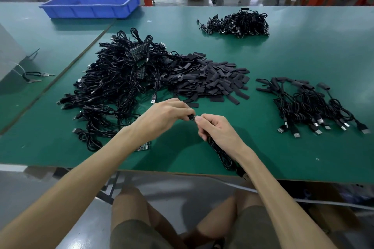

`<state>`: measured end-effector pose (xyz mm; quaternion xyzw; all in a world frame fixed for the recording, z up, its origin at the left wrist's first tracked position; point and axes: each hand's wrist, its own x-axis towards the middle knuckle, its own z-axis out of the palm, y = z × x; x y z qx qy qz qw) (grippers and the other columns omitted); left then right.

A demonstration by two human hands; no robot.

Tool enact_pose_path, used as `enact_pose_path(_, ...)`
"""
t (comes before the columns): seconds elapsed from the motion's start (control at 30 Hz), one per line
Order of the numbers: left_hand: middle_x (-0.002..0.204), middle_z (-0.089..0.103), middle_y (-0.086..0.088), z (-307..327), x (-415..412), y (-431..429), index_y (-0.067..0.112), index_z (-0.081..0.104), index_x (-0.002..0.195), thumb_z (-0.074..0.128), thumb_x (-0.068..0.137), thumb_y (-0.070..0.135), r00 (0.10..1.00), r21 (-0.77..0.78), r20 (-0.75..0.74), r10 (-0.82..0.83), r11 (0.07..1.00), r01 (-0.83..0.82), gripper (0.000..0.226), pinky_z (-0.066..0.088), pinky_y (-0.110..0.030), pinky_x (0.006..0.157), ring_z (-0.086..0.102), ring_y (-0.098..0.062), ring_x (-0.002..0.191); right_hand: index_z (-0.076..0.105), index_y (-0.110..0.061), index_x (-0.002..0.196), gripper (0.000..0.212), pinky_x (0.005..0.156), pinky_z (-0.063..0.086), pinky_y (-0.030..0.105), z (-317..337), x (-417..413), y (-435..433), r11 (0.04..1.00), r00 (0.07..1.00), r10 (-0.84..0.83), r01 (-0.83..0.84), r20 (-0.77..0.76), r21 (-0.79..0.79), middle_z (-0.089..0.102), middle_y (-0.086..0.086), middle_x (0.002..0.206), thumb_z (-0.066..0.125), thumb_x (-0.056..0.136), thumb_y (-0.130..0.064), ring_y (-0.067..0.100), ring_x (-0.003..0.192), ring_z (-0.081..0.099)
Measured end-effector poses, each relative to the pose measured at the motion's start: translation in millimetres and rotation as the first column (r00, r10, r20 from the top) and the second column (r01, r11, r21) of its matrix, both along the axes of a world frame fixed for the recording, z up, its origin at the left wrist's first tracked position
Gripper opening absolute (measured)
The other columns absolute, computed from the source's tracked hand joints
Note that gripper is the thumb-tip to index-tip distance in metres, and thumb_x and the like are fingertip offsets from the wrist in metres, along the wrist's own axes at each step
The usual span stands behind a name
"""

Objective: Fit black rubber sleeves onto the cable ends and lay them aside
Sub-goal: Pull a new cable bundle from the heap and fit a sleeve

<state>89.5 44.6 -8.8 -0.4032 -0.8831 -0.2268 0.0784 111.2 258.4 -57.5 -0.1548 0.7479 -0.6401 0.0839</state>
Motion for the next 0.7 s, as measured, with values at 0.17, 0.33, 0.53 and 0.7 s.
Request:
enact_pose_path(0.17, 0.11, 0.07, -0.007, 0.1, 5.4, 4.6, 0.002, 0.071, 0.12, 0.055, 0.092, -0.016, 1.0, -0.016, -0.023, -0.014, 1.0, 0.014, 0.037, 0.058, -0.041, 0.08, 0.062, -0.022, 0.098, 0.053, -0.019, 0.066, 0.042, 0.063, 0.042, 0.019, 1.5, 1.5, -0.6, 1.0, 1.0, -0.008, 0.008, 0.006, 0.008, 0.055, -0.003, 0.057, 0.052, 0.108, -0.024, 0.01, 0.056, 0.048)
enact_pose_path(0.33, 0.109, 0.069, -0.007, 1.0, 6.7, 7.1, 0.002, 0.071, 0.12, 0.054, 0.091, -0.018, 0.999, -0.023, -0.03, -0.011, 1.0, 0.01, 0.039, 0.058, -0.042, 0.08, 0.061, -0.022, 0.098, 0.054, -0.019, 0.068, 0.042, 0.062, 0.041, 0.021, 3.6, 3.1, -0.6, 1.0, 1.0, -0.012, 0.012, 0.003, 0.014, 0.056, -0.003, 0.059, 0.051, 0.109, -0.025, 0.011, 0.057, 0.048)
enact_pose_path(0.53, 0.104, 0.068, -0.006, 0.7, 8.9, 6.8, 0.005, 0.071, 0.119, 0.056, 0.092, -0.015, 0.999, -0.027, -0.041, 0.016, 0.999, -0.017, 0.036, 0.057, -0.041, 0.079, 0.06, -0.02, 0.096, 0.057, -0.013, 0.072, 0.042, 0.062, 0.041, 0.022, 6.2, 3.5, -2.0, 0.999, 0.999, -0.045, 0.045, 0.008, 0.013, 0.056, -0.004, 0.059, 0.051, 0.109, -0.029, 0.011, 0.059, 0.048)
enact_pose_path(0.7, 0.101, 0.068, -0.006, -1.3, 3.8, 3.8, 0.004, 0.072, 0.115, 0.053, 0.092, -0.018, 0.998, -0.016, 0.023, 0.06, 0.998, -0.06, 0.038, 0.055, -0.043, 0.082, 0.061, -0.022, 0.094, 0.071, -0.011, 0.084, 0.032, 0.069, 0.045, 0.021, 7.0, 3.8, -2.8, 0.998, 0.998, -0.058, 0.057, 0.014, 0.03, 0.063, -0.001, 0.064, 0.053, 0.108, -0.021, 0.009, 0.063, 0.056)
